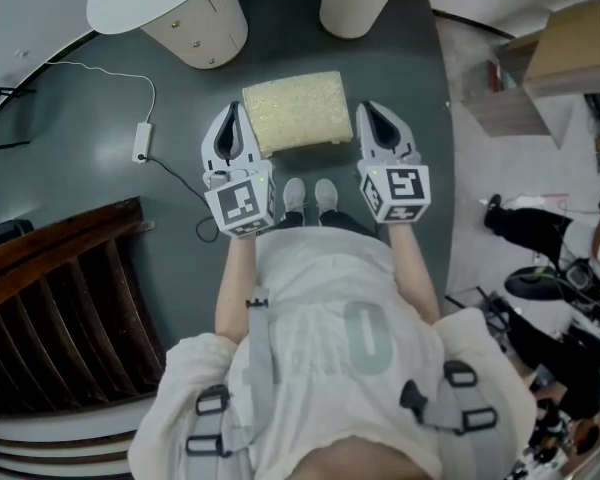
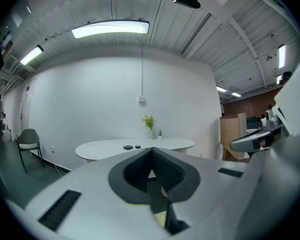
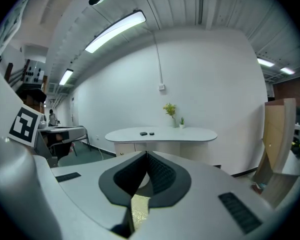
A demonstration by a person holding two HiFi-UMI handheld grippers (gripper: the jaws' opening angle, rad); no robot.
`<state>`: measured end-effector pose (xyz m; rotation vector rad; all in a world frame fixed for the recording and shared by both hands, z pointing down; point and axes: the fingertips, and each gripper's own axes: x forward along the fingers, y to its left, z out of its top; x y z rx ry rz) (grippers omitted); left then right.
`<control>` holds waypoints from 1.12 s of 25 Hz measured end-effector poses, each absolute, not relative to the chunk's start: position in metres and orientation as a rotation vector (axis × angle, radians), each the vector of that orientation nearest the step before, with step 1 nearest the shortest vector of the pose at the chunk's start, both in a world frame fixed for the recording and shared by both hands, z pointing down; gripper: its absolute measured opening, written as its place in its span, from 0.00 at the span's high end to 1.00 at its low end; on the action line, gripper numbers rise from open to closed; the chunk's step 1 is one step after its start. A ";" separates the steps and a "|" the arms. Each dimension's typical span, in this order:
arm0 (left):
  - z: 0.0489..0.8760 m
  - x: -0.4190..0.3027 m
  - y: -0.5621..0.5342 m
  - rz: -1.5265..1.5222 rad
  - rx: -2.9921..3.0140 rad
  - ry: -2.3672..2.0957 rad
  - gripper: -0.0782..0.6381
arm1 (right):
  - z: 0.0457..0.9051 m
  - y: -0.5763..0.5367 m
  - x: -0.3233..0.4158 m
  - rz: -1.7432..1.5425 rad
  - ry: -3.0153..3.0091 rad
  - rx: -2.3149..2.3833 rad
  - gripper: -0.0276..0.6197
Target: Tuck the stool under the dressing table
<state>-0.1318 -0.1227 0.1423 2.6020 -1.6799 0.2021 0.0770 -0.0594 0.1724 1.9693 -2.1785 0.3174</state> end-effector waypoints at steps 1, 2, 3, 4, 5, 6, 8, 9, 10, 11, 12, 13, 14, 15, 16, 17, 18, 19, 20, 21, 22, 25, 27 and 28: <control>0.141 -0.131 -0.122 0.187 2.602 -1.682 0.89 | 0.174 -0.059 0.077 0.324 -2.177 1.962 0.95; 0.139 -0.131 -0.121 0.166 2.604 -1.681 0.89 | 0.176 -0.059 0.077 0.324 -2.182 1.950 0.95; 0.138 -0.130 -0.121 0.144 2.609 -1.675 0.89 | 0.177 -0.059 0.076 0.322 -2.194 1.933 0.95; 0.136 -0.127 -0.120 0.128 2.616 -1.664 0.88 | 0.177 -0.059 0.076 0.320 -2.210 1.913 0.95; 0.135 -0.124 -0.119 0.121 2.628 -1.647 0.88 | 0.178 -0.059 0.077 0.321 -2.224 1.898 0.95; 0.136 -0.119 -0.119 0.123 2.641 -1.628 0.88 | 0.179 -0.059 0.078 0.328 -2.236 1.889 0.87; 0.138 -0.111 -0.119 0.131 2.665 -1.585 0.72 | 0.181 -0.061 0.083 0.347 -2.242 1.909 0.57; 0.139 -0.108 -0.119 0.130 2.676 -1.564 0.63 | 0.181 -0.063 0.086 0.349 -2.233 1.932 0.49; 0.141 -0.104 -0.120 0.127 2.687 -1.541 0.55 | 0.182 -0.064 0.089 0.351 -2.220 1.955 0.42; 0.144 -0.101 -0.120 0.125 2.701 -1.517 0.50 | 0.183 -0.065 0.092 0.354 -2.205 1.975 0.38; 0.146 -0.098 -0.119 0.126 2.714 -1.492 0.46 | 0.184 -0.065 0.094 0.356 -2.191 1.989 0.36; 0.149 -0.095 -0.119 0.128 2.720 -1.470 0.44 | 0.185 -0.065 0.097 0.357 -2.180 1.996 0.36; 0.151 -0.094 -0.119 0.129 2.717 -1.455 0.42 | 0.185 -0.066 0.099 0.357 -2.177 1.994 0.35; 0.152 -0.093 -0.120 0.130 2.711 -1.448 0.41 | 0.185 -0.066 0.100 0.358 -2.178 1.988 0.35; 0.153 -0.093 -0.120 0.134 2.705 -1.447 0.41 | 0.185 -0.067 0.101 0.360 -2.181 1.982 0.35; 0.154 -0.094 -0.120 0.140 2.701 -1.449 0.41 | 0.186 -0.067 0.101 0.363 -2.179 1.978 0.35; 0.154 -0.094 -0.121 0.146 2.698 -1.453 0.41 | 0.186 -0.067 0.102 0.369 -2.177 1.975 0.35; 0.155 -0.095 -0.121 0.149 2.694 -1.455 0.41 | 0.188 -0.068 0.102 0.377 -2.176 1.970 0.35; 0.155 -0.096 -0.122 0.146 2.688 -1.459 0.41 | 0.190 -0.069 0.102 0.389 -2.176 1.964 0.35; 0.156 -0.097 -0.123 0.140 2.678 -1.462 0.41 | 0.193 -0.070 0.101 0.404 -2.177 1.958 0.35; 0.157 -0.099 -0.123 0.131 2.662 -1.464 0.41 | 0.196 -0.071 0.101 0.420 -2.176 1.952 0.35; 0.171 -0.108 -0.121 0.083 2.580 -1.460 0.41 | 0.208 -0.069 0.099 0.496 -2.163 1.944 0.36; 0.189 -0.115 -0.121 0.061 2.499 -1.458 0.41 | 0.219 -0.067 0.098 0.534 -2.154 1.932 0.36; 0.200 -0.118 -0.123 0.055 2.460 -1.463 0.41 | 0.225 -0.068 0.097 0.530 -2.148 1.918 0.36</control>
